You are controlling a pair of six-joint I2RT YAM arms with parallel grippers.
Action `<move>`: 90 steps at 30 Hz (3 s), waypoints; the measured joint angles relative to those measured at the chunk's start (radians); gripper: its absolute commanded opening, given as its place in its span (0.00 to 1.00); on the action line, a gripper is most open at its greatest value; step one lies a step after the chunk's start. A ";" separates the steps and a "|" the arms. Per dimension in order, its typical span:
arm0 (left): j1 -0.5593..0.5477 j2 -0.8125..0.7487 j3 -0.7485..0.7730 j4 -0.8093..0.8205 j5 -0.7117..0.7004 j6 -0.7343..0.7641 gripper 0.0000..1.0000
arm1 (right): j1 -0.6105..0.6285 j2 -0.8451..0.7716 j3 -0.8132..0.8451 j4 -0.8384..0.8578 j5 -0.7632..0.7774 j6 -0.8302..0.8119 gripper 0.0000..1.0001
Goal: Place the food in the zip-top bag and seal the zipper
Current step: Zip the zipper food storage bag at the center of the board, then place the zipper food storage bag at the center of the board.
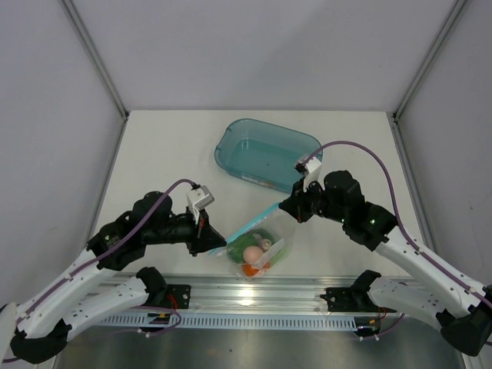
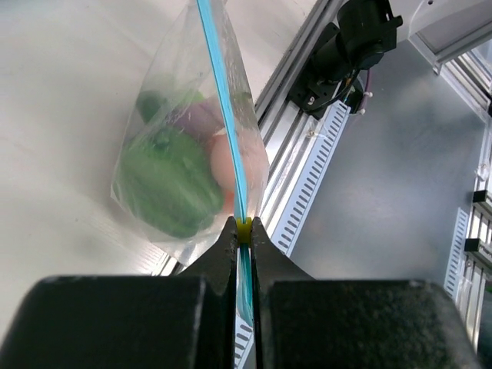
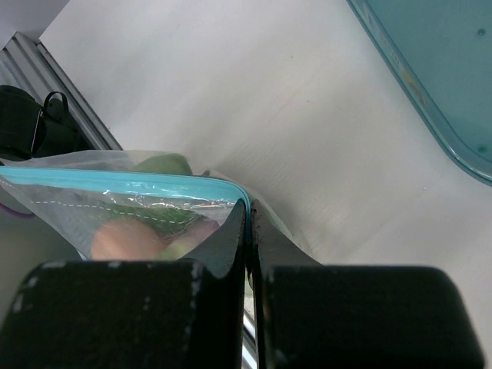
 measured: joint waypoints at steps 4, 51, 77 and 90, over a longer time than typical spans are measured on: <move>0.000 -0.039 0.000 -0.037 -0.022 -0.021 0.00 | 0.000 0.003 0.000 0.001 0.002 0.000 0.00; -0.001 -0.018 0.101 -0.038 -0.242 -0.009 1.00 | -0.633 -0.168 -0.029 -0.327 0.319 0.165 0.00; -0.001 -0.113 -0.083 0.064 -0.137 -0.037 1.00 | -1.311 0.101 -0.063 -0.175 0.179 0.414 1.00; -0.001 -0.118 -0.106 0.085 -0.146 -0.108 1.00 | -0.869 -0.037 0.149 -0.376 0.482 0.439 1.00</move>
